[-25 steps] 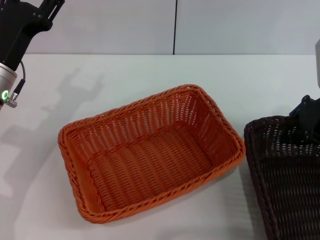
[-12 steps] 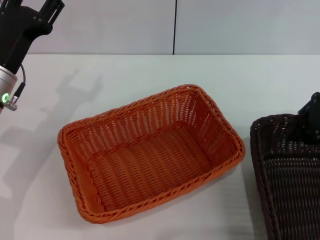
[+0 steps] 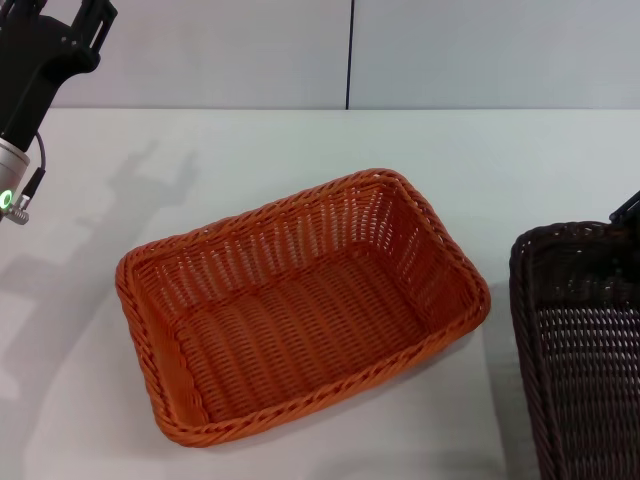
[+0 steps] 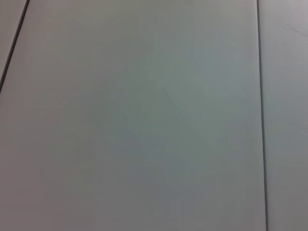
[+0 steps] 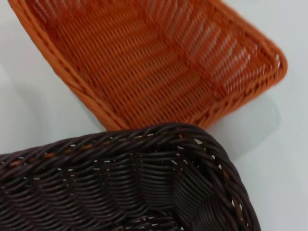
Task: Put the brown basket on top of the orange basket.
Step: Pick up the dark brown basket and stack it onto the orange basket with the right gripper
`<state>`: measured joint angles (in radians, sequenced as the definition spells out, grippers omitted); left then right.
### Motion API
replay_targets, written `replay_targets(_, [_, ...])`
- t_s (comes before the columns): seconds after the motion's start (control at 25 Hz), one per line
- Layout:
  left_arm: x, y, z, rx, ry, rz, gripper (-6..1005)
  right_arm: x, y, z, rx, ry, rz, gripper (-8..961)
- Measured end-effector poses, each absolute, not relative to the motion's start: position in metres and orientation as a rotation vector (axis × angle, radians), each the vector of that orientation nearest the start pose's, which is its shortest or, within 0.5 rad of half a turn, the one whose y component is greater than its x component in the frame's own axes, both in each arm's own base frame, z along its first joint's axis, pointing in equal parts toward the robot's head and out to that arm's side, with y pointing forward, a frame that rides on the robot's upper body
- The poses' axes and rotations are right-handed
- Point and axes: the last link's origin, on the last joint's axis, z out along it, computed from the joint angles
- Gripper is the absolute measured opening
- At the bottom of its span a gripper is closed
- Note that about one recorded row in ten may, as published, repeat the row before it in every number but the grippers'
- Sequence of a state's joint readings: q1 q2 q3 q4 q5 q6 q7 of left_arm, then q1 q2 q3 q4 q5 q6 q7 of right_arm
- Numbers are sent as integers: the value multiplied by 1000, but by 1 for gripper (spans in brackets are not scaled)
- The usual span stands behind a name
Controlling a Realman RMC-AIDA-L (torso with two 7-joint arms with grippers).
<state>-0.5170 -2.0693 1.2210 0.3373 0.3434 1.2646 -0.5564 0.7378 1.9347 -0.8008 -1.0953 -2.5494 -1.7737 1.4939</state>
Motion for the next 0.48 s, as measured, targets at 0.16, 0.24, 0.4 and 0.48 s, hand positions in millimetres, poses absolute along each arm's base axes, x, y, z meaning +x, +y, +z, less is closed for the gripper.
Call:
replay_targets(0.16, [-253,385,48,-1626,-351,-1139,600,222,375,111,-2927,82,-272,202])
replay_targets(0.24, [-253,385,48,-1626,-351,-1139,602,220,372,116,-2941,81,-235,198])
replay_targets(0.4, [-254,385,49,-1623,-353,-1135,605,213,368,130,-2952,52,-150,195])
replay_targets(0.48, [-256,386,51,-1616,-357,-1128,604,208,366,136,-2957,38,-108,186])
